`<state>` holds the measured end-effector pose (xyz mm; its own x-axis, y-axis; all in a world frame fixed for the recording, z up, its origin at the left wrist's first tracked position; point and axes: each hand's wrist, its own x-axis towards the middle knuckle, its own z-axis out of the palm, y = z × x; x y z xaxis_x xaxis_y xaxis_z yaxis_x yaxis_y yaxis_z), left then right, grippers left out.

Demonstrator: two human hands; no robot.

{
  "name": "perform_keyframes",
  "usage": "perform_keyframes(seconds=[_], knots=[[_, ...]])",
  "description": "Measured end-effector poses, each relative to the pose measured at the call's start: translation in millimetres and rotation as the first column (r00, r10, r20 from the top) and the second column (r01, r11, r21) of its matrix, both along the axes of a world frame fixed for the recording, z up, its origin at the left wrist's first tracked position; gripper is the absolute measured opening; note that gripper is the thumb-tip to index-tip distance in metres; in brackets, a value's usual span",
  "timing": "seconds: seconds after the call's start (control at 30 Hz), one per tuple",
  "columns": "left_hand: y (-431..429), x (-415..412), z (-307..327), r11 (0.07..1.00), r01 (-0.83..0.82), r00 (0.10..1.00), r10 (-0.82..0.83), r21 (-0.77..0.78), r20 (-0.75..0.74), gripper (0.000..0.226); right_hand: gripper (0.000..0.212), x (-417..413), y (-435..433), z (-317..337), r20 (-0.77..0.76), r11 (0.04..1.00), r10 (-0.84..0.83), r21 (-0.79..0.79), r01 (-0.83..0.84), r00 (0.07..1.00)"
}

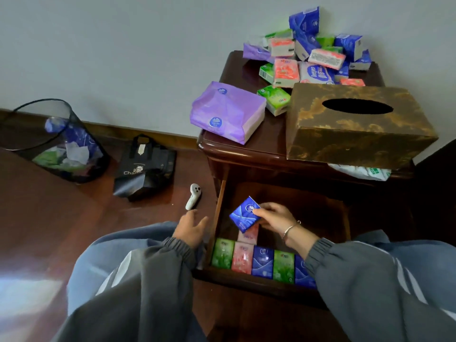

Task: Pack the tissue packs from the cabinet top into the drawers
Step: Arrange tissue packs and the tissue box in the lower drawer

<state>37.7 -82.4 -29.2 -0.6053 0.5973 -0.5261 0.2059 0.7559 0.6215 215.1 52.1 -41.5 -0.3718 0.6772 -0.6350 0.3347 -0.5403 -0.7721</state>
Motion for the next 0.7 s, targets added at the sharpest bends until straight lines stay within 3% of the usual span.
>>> perform_keyframes(seconds=[0.17,0.37,0.5,0.6,0.7], knots=[[2,11,-18,0.995,0.098,0.981,-0.091,-0.033,0.169,0.049,0.012,-18,14,-29,0.032,1.0,0.005,-0.006,-0.005,0.999],[8,13,-21,0.987,0.156,0.982,-0.152,-0.031,0.11,0.037,0.009,-35,35,-45,0.031,0.991,0.121,0.048,-0.123,0.992],[10,12,-21,0.988,0.148,0.984,-0.144,-0.037,0.101,0.036,0.018,-42,51,-50,0.118,0.961,0.227,0.134,-0.242,0.967],[12,12,-23,0.991,0.126,0.985,-0.12,-0.045,0.121,0.035,0.033,-47,60,-56,0.218,0.919,0.328,0.151,-0.364,0.919],[16,12,-23,0.991,0.121,0.986,-0.112,-0.065,0.127,0.034,0.033,-55,59,-62,0.281,0.86,0.457,0.102,-0.5,0.844]])
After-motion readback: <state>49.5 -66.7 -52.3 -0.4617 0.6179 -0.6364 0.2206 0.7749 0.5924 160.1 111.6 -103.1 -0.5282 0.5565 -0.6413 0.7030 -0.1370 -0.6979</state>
